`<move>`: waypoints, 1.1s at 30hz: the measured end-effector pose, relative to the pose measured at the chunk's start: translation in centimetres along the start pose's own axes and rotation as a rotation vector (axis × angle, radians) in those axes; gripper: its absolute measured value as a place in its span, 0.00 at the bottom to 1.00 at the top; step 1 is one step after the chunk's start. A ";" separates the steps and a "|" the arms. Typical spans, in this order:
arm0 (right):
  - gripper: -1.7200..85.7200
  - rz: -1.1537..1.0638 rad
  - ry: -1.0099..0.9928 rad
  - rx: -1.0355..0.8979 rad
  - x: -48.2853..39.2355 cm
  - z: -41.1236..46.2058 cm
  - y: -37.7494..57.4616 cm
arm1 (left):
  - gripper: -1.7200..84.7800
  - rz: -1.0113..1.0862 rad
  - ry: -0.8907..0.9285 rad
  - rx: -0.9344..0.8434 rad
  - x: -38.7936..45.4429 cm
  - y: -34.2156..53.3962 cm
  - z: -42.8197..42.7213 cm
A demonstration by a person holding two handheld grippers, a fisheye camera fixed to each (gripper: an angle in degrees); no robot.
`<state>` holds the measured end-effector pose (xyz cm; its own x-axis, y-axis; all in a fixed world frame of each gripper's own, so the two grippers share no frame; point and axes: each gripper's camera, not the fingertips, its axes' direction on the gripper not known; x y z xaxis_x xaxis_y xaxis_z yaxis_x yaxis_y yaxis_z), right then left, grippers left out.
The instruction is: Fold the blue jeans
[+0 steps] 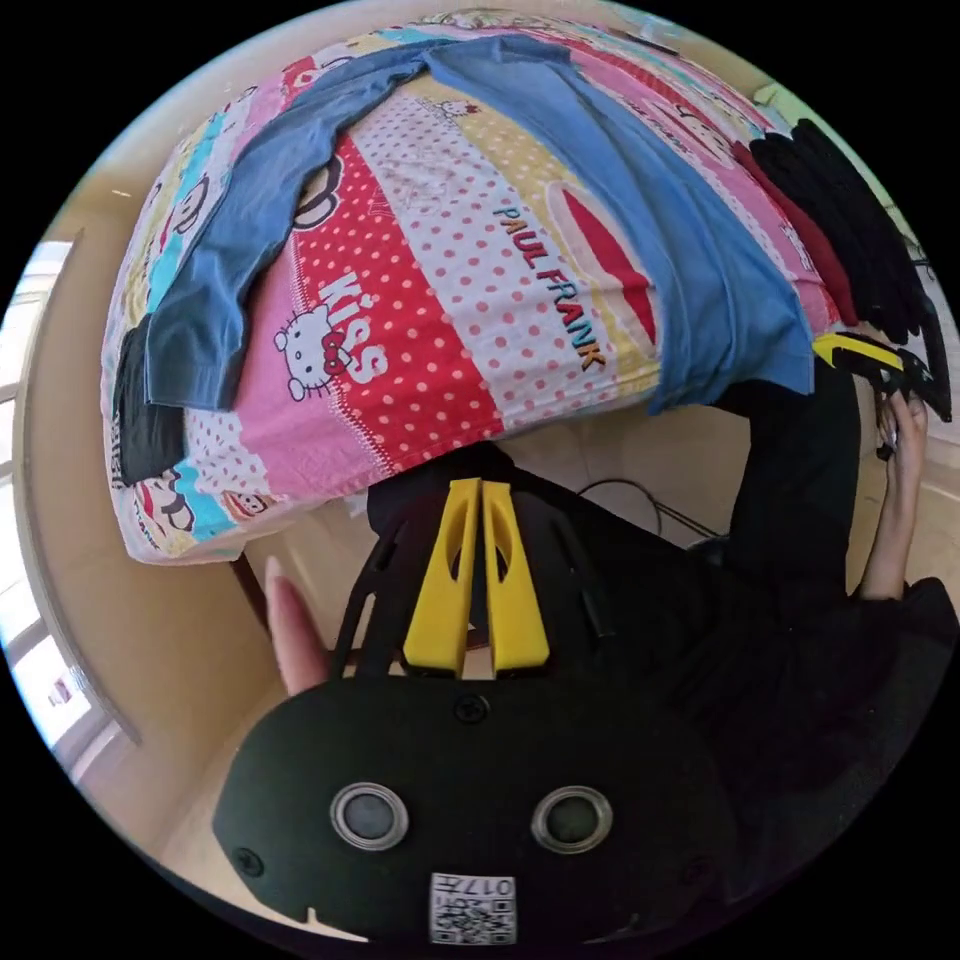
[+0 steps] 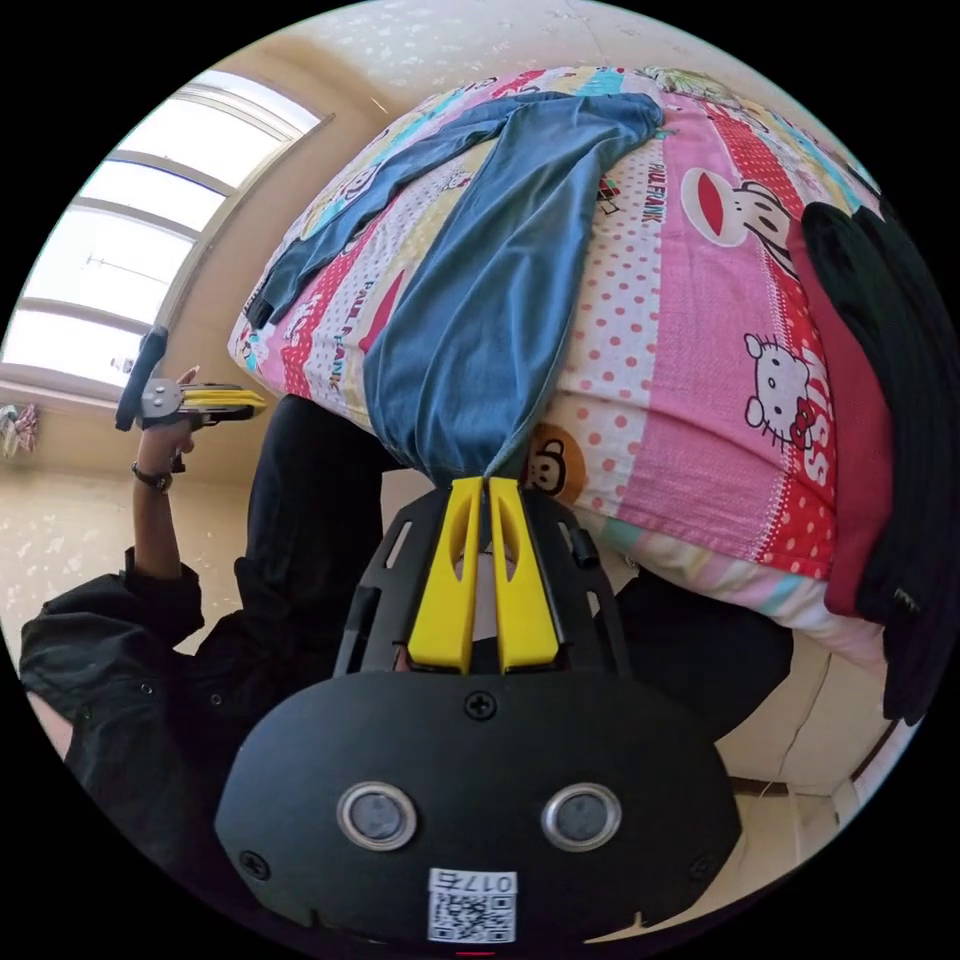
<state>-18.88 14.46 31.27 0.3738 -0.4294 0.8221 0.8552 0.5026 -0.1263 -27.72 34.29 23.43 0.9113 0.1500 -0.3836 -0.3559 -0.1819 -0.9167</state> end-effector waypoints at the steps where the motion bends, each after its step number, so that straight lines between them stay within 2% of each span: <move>1: 0.03 -0.012 -0.011 -0.012 -0.4 -0.2 -0.4 | 0.02 -0.036 0.030 0.016 -2.1 0.9 0.2; 5: 0.03 -0.069 -0.057 -0.165 -3.7 -0.8 -3.8 | 0.01 -0.172 0.077 -0.012 -8.8 3.3 2.1; 7: 0.03 -0.093 0.030 -0.142 -5.8 -1.9 -4.9 | 0.01 -0.218 0.102 0.019 -11.1 4.5 2.7; 9: 0.04 -0.157 0.120 -0.034 -8.7 -2.9 -7.1 | 0.01 -0.276 0.127 0.065 -13.2 5.8 3.2; 11: 0.06 -0.235 0.107 -0.001 -10.3 -2.2 -9.8 | 0.01 -0.312 0.168 0.078 -15.1 7.1 4.1; 13: 0.08 -0.302 0.021 -0.099 -11.6 0.5 -13.6 | 0.01 -0.322 0.196 0.060 -16.1 8.0 5.1; 15: 0.10 -0.406 -0.231 -0.269 -13.7 5.5 -19.0 | 0.01 -0.329 0.231 0.050 -16.7 9.0 6.3; 18: 0.08 -0.560 -0.495 -0.271 -18.1 10.0 -24.1 | 0.01 -0.370 0.329 0.096 -17.8 11.6 7.7; 19: 0.08 -0.552 -0.495 -0.270 -19.0 10.8 -25.2 | 0.01 -0.398 0.341 0.107 -18.2 12.8 8.1; 21: 0.16 -0.449 -0.447 -0.216 -21.5 13.8 -29.3 | 0.01 -0.429 0.294 0.088 -18.5 14.6 8.6; 23: 0.24 -0.374 -0.396 -0.170 -22.6 16.0 -32.1 | 0.01 -0.458 0.160 0.010 -18.5 16.8 8.9; 25: 0.26 -0.301 -0.369 -0.159 -23.3 18.3 -34.2 | 0.01 -0.490 0.053 -0.038 -18.7 18.3 8.8; 27: 0.24 -0.198 -0.379 -0.042 -23.2 19.4 -35.1 | 0.02 -0.522 -0.017 -0.038 -19.1 19.5 8.3; 31: 0.14 -0.131 -0.396 0.028 -22.5 20.8 -35.5 | 0.03 -0.566 0.057 0.205 -21.1 20.1 4.9; 33: 0.07 -0.204 -0.587 -0.018 -21.0 20.6 -35.0 | 0.06 -0.532 0.103 0.274 -22.2 18.9 3.1</move>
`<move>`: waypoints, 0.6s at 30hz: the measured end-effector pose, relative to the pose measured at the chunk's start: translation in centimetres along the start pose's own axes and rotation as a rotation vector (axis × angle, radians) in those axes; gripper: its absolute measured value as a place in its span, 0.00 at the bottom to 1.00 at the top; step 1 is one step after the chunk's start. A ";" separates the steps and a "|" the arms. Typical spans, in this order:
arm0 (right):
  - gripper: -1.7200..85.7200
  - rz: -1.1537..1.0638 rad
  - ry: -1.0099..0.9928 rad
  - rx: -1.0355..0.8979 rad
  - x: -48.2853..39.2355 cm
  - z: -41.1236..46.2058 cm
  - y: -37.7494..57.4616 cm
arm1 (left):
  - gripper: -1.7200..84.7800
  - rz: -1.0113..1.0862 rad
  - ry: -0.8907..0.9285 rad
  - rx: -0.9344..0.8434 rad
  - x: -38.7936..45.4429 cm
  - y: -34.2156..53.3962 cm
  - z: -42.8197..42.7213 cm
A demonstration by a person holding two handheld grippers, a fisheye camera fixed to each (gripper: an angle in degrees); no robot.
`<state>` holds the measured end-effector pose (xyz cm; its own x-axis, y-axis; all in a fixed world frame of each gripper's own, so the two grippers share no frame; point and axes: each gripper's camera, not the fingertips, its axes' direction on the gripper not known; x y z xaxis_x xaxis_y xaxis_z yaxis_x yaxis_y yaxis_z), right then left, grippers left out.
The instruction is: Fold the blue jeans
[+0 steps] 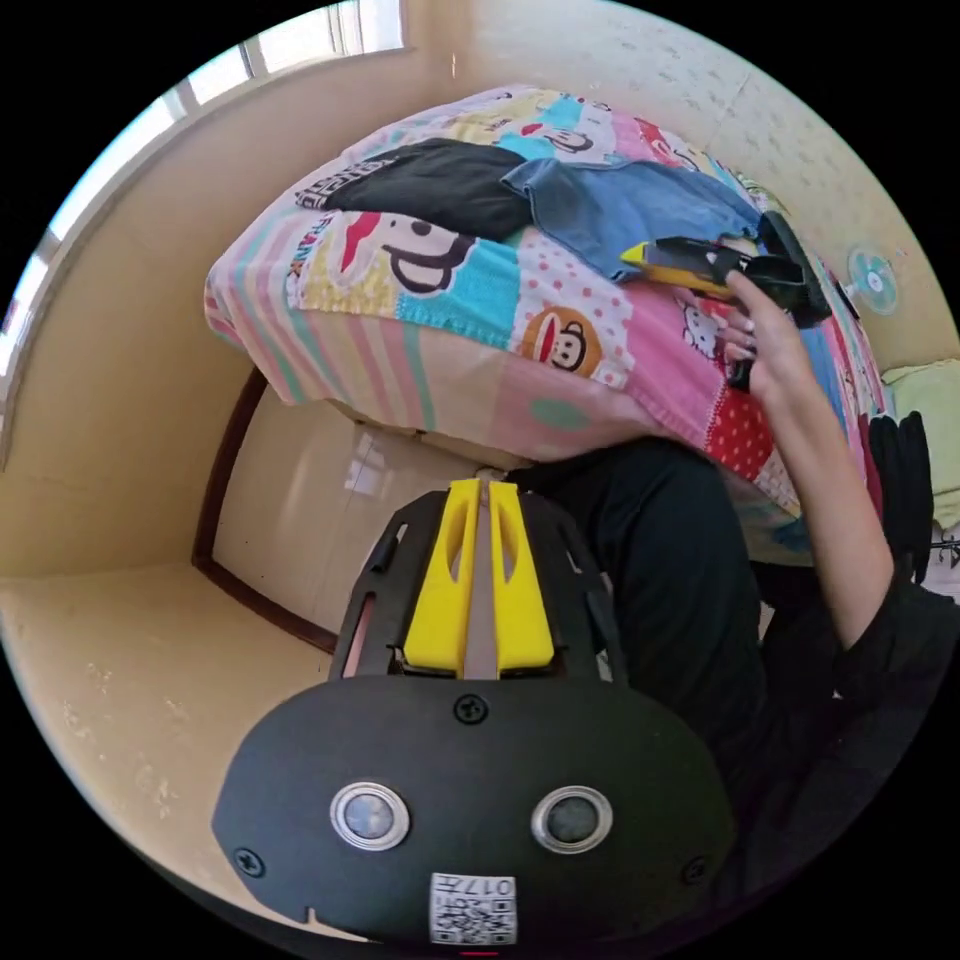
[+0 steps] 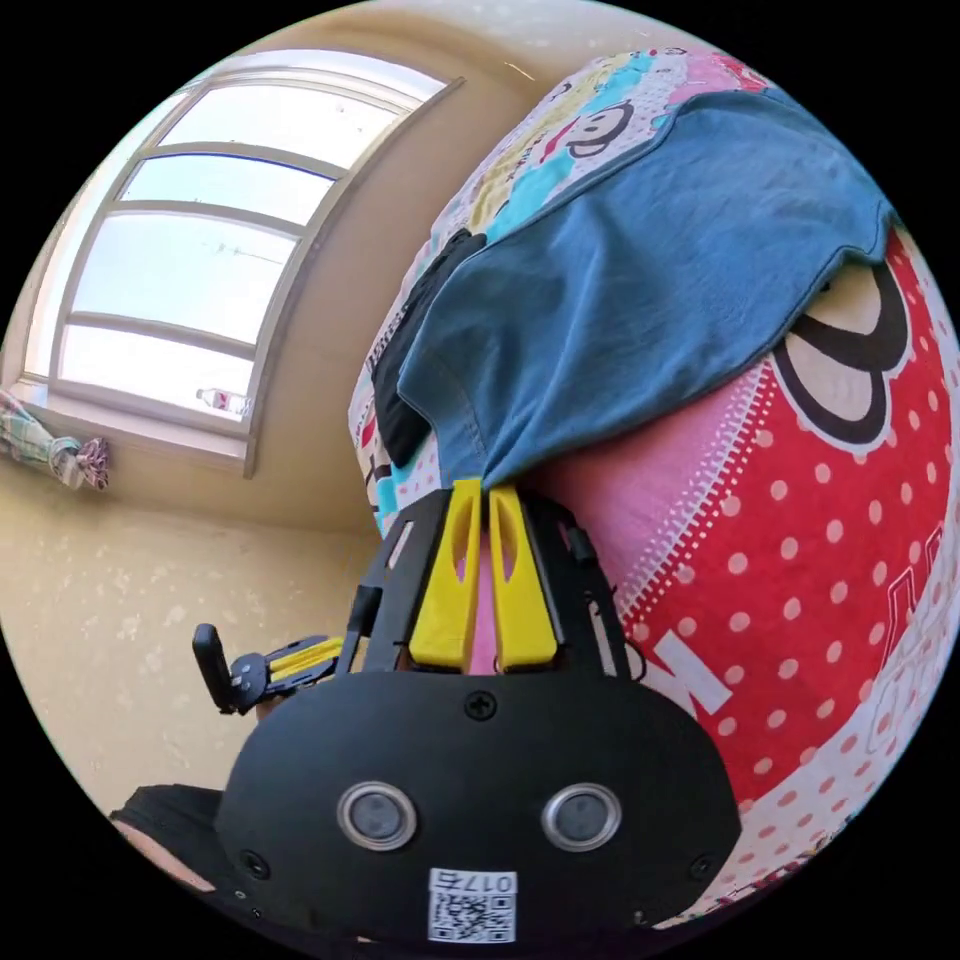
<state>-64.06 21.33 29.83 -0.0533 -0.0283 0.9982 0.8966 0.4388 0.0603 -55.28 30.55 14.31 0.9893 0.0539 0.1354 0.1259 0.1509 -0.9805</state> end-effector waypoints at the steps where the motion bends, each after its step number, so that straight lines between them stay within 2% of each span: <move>1: 0.06 -0.015 -0.052 -0.003 0.2 -0.7 0.5 | 0.09 0.027 0.007 -0.017 0.2 -1.6 -0.7; 4: 0.05 -0.071 -0.123 -0.120 0.5 -5.5 4.8 | 0.17 0.081 -0.017 -0.046 1.2 -4.8 -2.1; 6: 0.05 -0.062 0.025 -0.151 1.2 -10.1 10.1 | 0.17 0.124 0.036 0.022 2.3 -5.8 -2.9; 9: 0.06 0.054 0.139 -0.126 4.0 -14.0 15.6 | 0.16 0.222 0.215 0.094 5.0 -7.1 -1.5; 11: 0.07 0.104 0.078 -0.086 5.7 -15.3 17.9 | 0.16 0.231 0.331 0.040 7.3 -8.6 2.3; 13: 0.10 0.126 0.011 -0.037 6.5 -16.1 19.4 | 0.18 0.227 0.373 -0.024 9.0 -9.3 5.3; 15: 0.12 0.123 0.027 0.007 6.6 -16.2 20.1 | 0.21 0.201 0.326 -0.011 10.2 -9.0 6.2; 18: 0.11 0.100 0.081 -0.013 6.4 -14.7 19.6 | 0.19 0.181 0.212 0.023 12.1 -7.9 5.6</move>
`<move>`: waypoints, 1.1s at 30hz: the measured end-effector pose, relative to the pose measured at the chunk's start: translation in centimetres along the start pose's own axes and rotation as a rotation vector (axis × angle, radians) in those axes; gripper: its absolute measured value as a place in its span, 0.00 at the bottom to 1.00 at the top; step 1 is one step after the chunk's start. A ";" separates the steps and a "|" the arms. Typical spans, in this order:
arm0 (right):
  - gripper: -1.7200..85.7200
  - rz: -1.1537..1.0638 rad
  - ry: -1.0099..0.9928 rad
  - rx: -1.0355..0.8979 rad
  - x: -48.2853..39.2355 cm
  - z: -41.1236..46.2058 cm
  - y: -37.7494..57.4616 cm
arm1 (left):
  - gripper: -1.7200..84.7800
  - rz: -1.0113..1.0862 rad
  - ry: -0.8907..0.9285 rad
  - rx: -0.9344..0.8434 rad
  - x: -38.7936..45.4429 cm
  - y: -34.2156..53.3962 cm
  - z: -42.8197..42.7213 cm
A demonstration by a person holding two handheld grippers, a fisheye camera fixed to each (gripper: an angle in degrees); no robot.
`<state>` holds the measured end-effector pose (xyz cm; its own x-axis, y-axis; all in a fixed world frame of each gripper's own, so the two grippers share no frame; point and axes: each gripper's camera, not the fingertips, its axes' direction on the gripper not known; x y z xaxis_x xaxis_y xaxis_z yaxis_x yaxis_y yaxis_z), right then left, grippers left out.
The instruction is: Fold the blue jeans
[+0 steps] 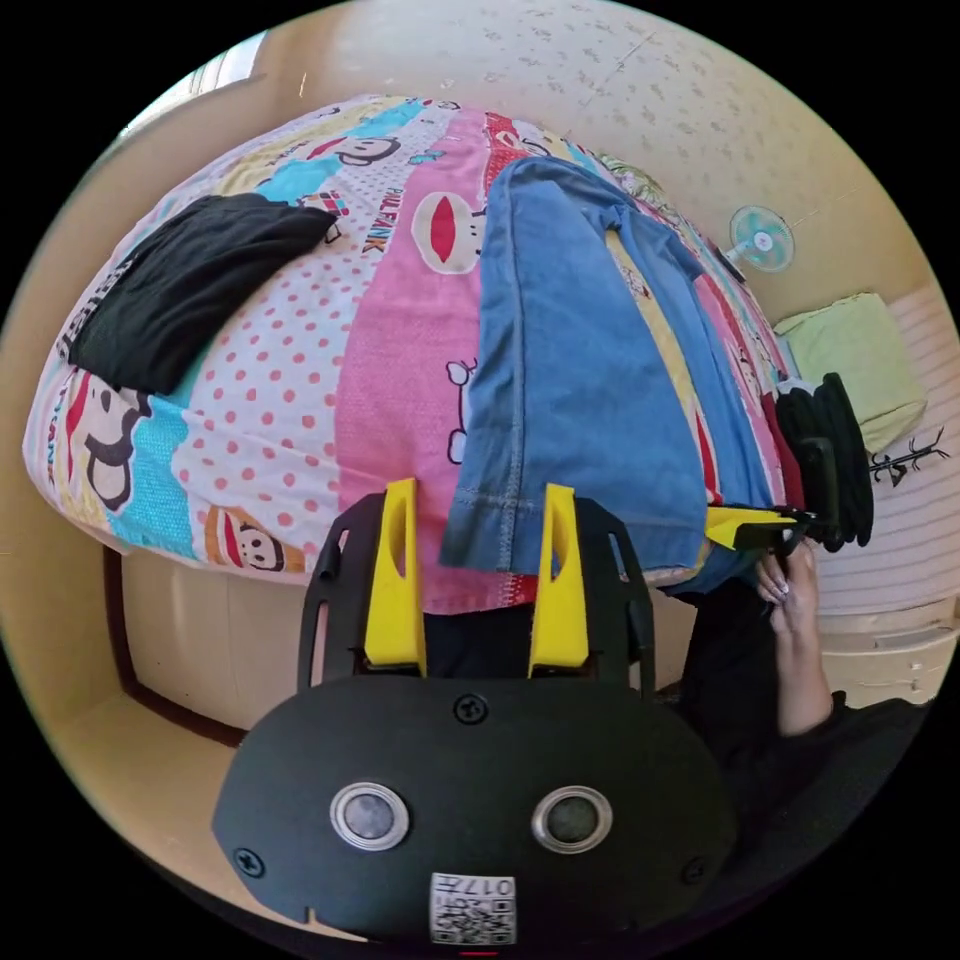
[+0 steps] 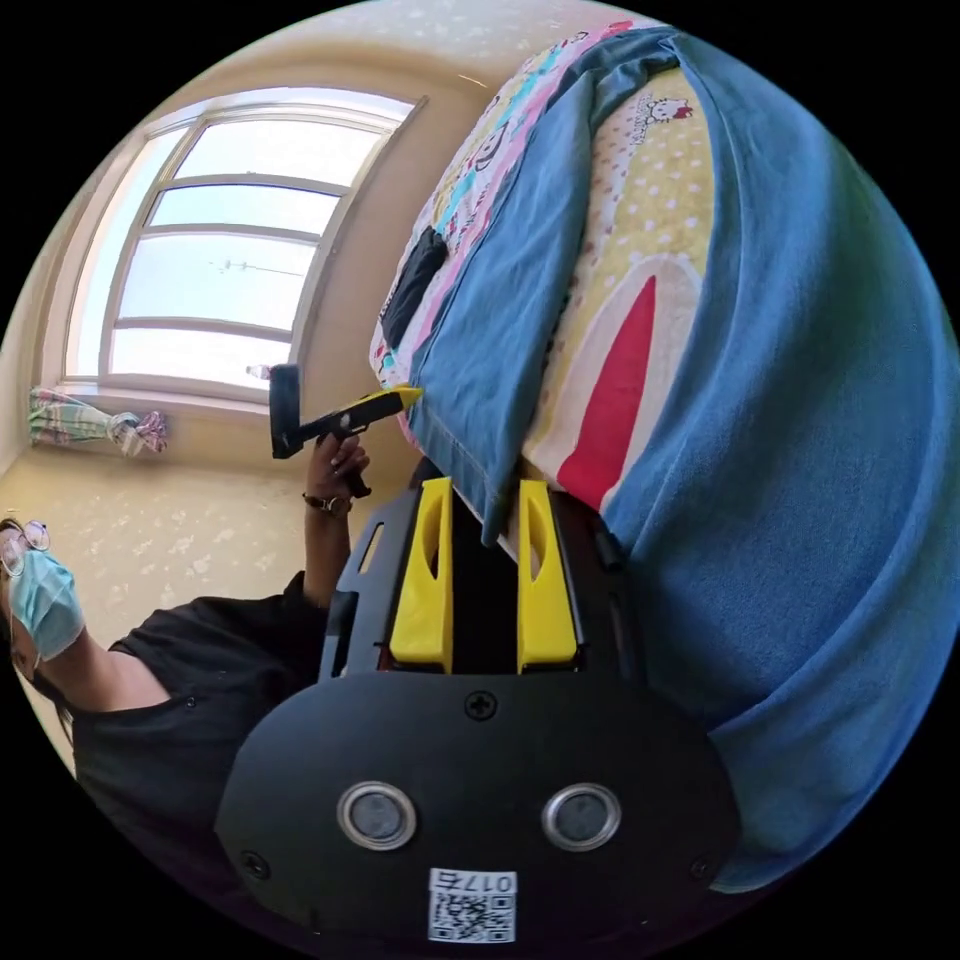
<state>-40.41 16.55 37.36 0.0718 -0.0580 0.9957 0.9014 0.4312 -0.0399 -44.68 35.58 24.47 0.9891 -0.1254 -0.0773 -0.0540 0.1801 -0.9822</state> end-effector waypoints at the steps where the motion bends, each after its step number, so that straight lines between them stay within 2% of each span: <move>1: 0.10 -0.007 -0.003 -0.010 -0.1 0.4 -0.2 | 0.16 -0.010 -0.041 0.007 0.6 0.4 0.1; 4: 0.06 -0.057 -0.098 -0.115 -0.9 2.2 -1.3 | 0.07 0.032 0.030 -0.011 1.2 1.2 -0.8; 6: 0.05 -0.154 -0.153 -0.100 -3.6 0.9 -0.7 | 0.06 0.033 0.102 0.014 0.5 2.0 -3.0; 8: 0.04 -0.231 -0.109 -0.138 -6.2 0.0 0.3 | 0.06 0.039 0.185 0.014 -0.5 3.8 -6.2; 11: 0.04 -0.336 -0.011 -0.275 -10.1 0.3 3.1 | 0.06 0.095 0.210 0.027 -0.2 7.3 -9.3; 14: 0.04 -0.416 0.012 -0.365 -11.4 2.7 6.2 | 0.06 0.028 0.073 -0.008 -0.4 10.2 -8.4; 17: 0.03 -0.345 -0.007 -0.412 -8.8 4.4 8.2 | 0.08 -0.155 -0.096 -0.109 -2.1 11.9 -5.7; 19: 0.04 -0.287 -0.081 -0.368 -6.8 3.1 9.2 | 0.10 -0.198 -0.159 -0.120 -2.2 12.7 -5.7; 21: 0.04 -0.187 -0.028 -0.188 -4.3 -1.3 11.4 | 0.12 -0.189 -0.151 -0.088 -1.4 12.8 -6.5; 24: 0.08 -0.049 0.189 0.009 -1.7 -7.4 14.8 | 0.15 -0.071 0.028 -0.057 2.4 11.1 -6.6; 26: 0.13 0.064 0.334 0.085 -0.1 -10.1 16.8 | 0.18 0.099 0.190 -0.056 7.8 8.5 -4.9; 29: 0.19 0.175 0.508 0.154 1.7 -12.2 19.4 | 0.20 0.277 0.262 -0.093 15.1 5.0 -0.9; 33: 0.20 0.204 0.510 0.178 3.5 -11.5 21.4 | 0.22 0.363 0.270 -0.127 21.8 1.6 5.4</move>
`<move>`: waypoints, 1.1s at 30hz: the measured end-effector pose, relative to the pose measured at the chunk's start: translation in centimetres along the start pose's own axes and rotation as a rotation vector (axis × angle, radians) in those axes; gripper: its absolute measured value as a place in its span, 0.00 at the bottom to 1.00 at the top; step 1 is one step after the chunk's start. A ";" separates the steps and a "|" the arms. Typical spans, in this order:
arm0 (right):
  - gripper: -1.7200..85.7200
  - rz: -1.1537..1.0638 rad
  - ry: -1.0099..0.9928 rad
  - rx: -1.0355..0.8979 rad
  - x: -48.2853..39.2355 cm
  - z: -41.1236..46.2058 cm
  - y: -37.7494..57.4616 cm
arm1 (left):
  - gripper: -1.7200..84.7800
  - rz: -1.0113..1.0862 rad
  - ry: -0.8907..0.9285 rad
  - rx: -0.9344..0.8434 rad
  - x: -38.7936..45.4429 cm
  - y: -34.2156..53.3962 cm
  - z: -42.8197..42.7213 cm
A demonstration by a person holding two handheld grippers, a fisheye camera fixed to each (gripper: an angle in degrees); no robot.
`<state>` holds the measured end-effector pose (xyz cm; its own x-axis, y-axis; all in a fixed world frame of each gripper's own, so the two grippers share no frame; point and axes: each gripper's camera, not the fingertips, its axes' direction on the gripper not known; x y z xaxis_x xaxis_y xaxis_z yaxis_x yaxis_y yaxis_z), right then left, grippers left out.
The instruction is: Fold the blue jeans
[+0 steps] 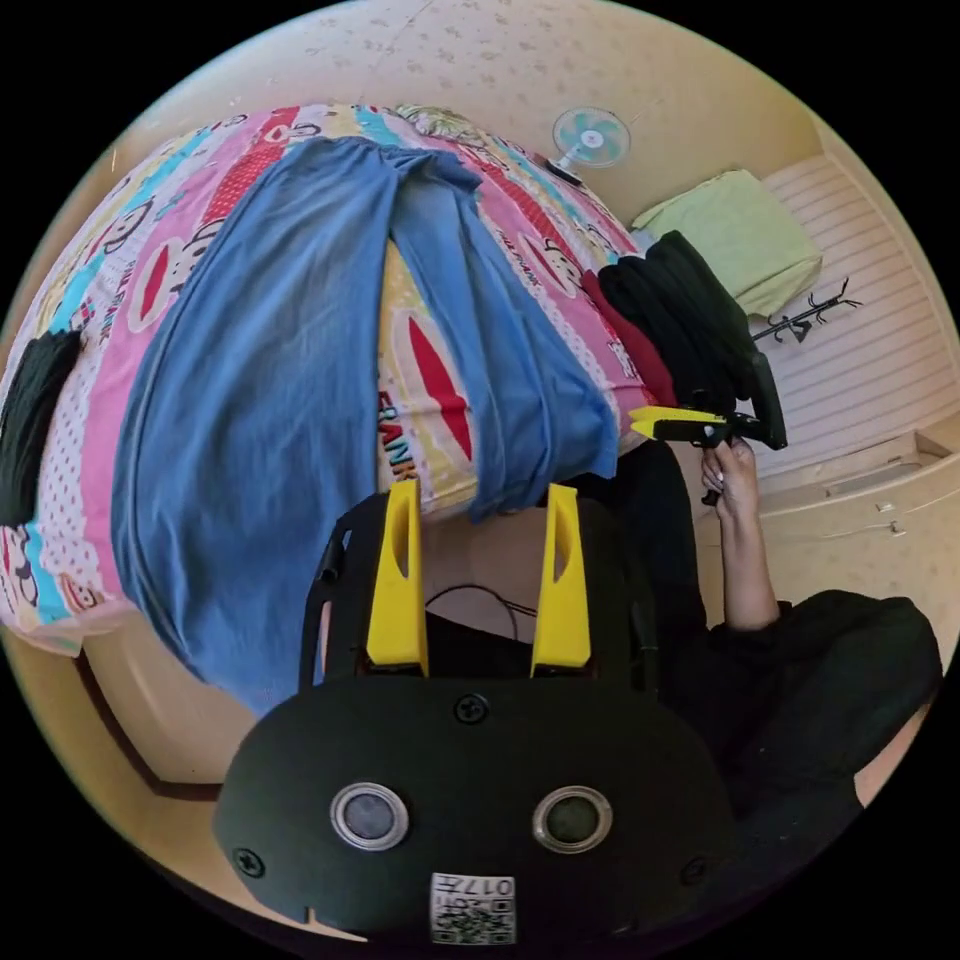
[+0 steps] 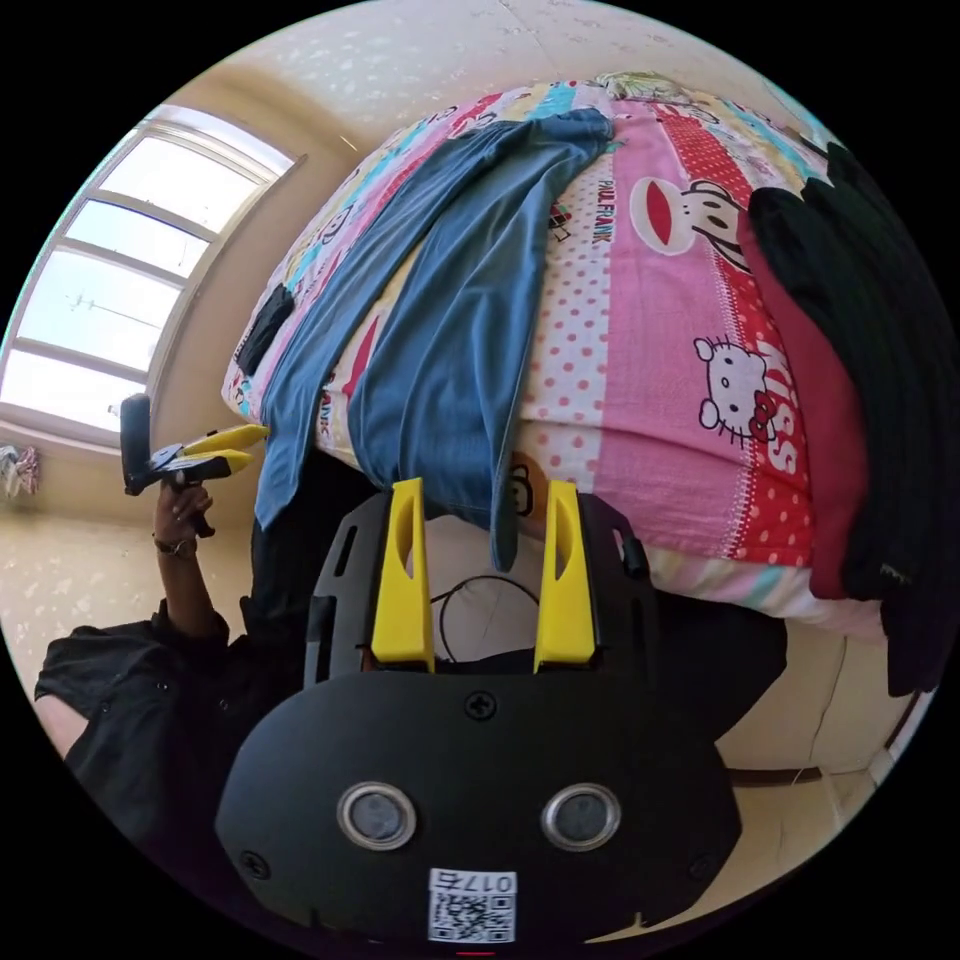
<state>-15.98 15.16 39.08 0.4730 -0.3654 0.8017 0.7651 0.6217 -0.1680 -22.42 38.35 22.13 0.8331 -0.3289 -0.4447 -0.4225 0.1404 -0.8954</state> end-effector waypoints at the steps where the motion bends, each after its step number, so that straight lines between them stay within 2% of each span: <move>1: 0.20 0.005 0.010 -0.007 0.2 0.4 0.1 | 0.22 -0.011 0.005 -0.038 0.5 -1.5 2.8; 3: 0.19 0.024 0.052 -0.040 0.9 2.5 0.7 | 0.22 -0.048 -0.004 -0.088 0.7 -3.0 6.9; 5: 0.17 0.038 0.098 -0.008 1.2 2.9 1.5 | 0.16 -0.133 -0.205 0.012 1.7 -2.6 7.9; 6: 0.11 0.016 0.113 0.005 1.2 2.4 2.2 | 0.14 -0.121 -0.210 0.021 2.2 -2.5 7.9; 9: 0.05 -0.084 -0.019 0.066 1.9 -0.3 4.2 | 0.03 -0.056 -0.044 0.089 3.4 -1.0 6.8; 16: 0.03 -0.102 -0.119 0.076 5.5 -6.8 9.8 | 0.01 0.044 0.107 -0.024 6.0 1.6 3.5; 19: 0.03 -0.087 -0.167 -0.041 7.6 -6.3 11.6 | 0.02 0.037 0.061 -0.095 6.4 2.2 6.0; 21: 0.03 0.012 -0.265 -0.111 10.8 -3.8 12.2 | 0.04 -0.042 0.054 -0.148 5.5 2.3 8.1; 22: 0.03 0.028 -0.293 -0.113 11.4 -3.4 12.4 | 0.10 -0.079 0.095 -0.137 5.0 2.3 8.7; 23: 0.03 0.014 -0.370 -0.092 12.0 -3.3 12.8 | 0.21 -0.118 0.155 -0.118 4.5 2.2 8.8; 27: 0.03 -0.107 -0.502 0.048 11.4 -5.2 13.4 | 0.21 -0.045 0.344 -0.010 5.9 0.7 7.4; 29: 0.03 -0.188 -0.559 0.059 10.4 -5.3 12.8 | 0.23 0.051 0.349 0.027 8.8 -1.5 6.7; 33: 0.03 -0.347 -0.706 0.063 7.5 -4.3 11.2 | 0.25 0.092 0.365 0.015 11.9 -5.2 8.1</move>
<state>-2.03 16.37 40.70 -0.1942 -0.0322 0.9804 0.7819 0.5985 0.1745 -7.39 41.29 21.32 0.6087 -0.6254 -0.4882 -0.4821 0.1971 -0.8537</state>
